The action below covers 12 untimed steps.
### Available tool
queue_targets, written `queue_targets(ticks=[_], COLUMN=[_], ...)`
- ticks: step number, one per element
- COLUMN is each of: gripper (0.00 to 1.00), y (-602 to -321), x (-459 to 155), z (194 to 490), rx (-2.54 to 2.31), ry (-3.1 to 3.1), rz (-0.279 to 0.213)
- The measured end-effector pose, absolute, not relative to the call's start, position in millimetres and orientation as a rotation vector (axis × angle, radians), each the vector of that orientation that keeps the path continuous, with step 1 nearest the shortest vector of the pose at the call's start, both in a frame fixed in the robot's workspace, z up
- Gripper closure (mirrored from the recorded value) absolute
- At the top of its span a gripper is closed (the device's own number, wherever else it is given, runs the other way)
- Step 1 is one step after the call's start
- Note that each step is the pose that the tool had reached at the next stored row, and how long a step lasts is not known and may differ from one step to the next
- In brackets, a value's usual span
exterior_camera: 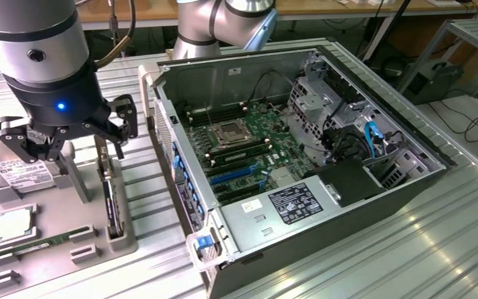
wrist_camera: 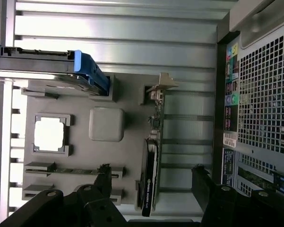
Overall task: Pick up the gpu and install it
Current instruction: 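Pick up the gpu and move the gpu toward the slot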
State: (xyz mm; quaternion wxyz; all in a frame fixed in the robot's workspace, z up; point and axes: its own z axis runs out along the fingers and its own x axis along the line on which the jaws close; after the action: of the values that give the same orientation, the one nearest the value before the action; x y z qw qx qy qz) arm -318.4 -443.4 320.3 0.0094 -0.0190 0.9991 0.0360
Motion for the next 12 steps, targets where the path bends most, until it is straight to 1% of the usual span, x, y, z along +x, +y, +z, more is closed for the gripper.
queue_targets(ticks=[12], gripper=[0.22], y=[-445], x=[-318], z=[294], rx=[-0.057], ry=[3.12], rz=[0.112])
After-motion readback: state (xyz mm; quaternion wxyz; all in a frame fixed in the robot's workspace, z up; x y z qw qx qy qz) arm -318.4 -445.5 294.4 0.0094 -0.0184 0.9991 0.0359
